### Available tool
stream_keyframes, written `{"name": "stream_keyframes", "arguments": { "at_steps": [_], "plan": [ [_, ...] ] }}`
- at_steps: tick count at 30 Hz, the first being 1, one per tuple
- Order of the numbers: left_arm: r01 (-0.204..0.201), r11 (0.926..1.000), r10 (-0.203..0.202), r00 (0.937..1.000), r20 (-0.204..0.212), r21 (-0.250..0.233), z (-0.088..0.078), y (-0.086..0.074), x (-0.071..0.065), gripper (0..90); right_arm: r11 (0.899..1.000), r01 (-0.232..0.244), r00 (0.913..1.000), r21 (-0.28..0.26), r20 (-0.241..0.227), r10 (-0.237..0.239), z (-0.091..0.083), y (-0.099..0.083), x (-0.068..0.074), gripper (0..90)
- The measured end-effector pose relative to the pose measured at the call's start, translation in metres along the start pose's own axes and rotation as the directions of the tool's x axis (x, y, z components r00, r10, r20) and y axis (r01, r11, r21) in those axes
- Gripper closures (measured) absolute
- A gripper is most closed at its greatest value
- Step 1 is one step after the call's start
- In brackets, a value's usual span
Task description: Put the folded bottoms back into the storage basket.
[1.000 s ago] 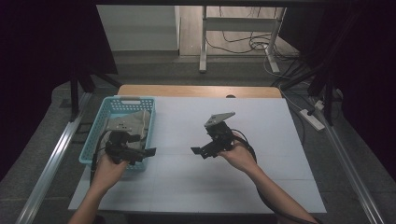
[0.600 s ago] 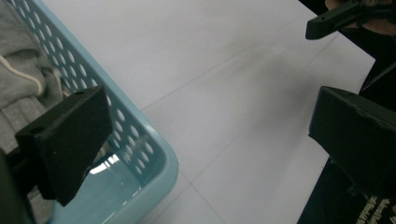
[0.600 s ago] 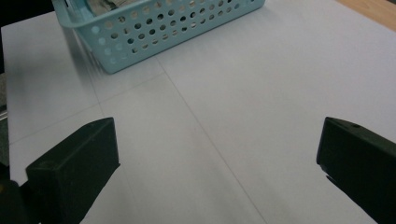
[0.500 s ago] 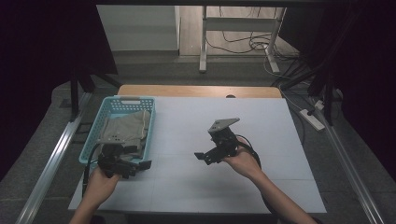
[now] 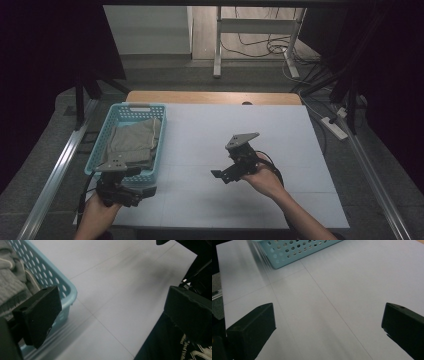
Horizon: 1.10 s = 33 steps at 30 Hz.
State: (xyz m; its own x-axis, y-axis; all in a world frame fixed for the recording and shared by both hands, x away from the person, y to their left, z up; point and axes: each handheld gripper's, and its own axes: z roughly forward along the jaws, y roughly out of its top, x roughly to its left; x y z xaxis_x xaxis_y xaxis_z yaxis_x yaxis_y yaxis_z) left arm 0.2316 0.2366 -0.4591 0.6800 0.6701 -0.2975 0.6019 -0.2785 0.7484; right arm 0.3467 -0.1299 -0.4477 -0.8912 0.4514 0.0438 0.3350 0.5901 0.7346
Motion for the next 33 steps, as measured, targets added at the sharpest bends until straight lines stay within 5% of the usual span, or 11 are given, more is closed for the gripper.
{"name": "stream_keyframes", "arguments": {
  "at_steps": [22,33],
  "plan": [
    [0.067,0.9952,-0.071,0.9957,-0.059,-0.072,-0.034,-0.046,-0.006,0.0,1.0,-0.018,0.9997,0.008,-0.015,0.018,-0.008,-0.009,0.008,0.0],
    [0.066,0.9974,-0.068,0.9932,-0.095,-0.028,-0.031,-0.045,-0.007,0.0,0.999,-0.033,0.9994,-0.011,-0.015,0.032,-0.023,-0.016,0.011,0.0]
  ]
}}
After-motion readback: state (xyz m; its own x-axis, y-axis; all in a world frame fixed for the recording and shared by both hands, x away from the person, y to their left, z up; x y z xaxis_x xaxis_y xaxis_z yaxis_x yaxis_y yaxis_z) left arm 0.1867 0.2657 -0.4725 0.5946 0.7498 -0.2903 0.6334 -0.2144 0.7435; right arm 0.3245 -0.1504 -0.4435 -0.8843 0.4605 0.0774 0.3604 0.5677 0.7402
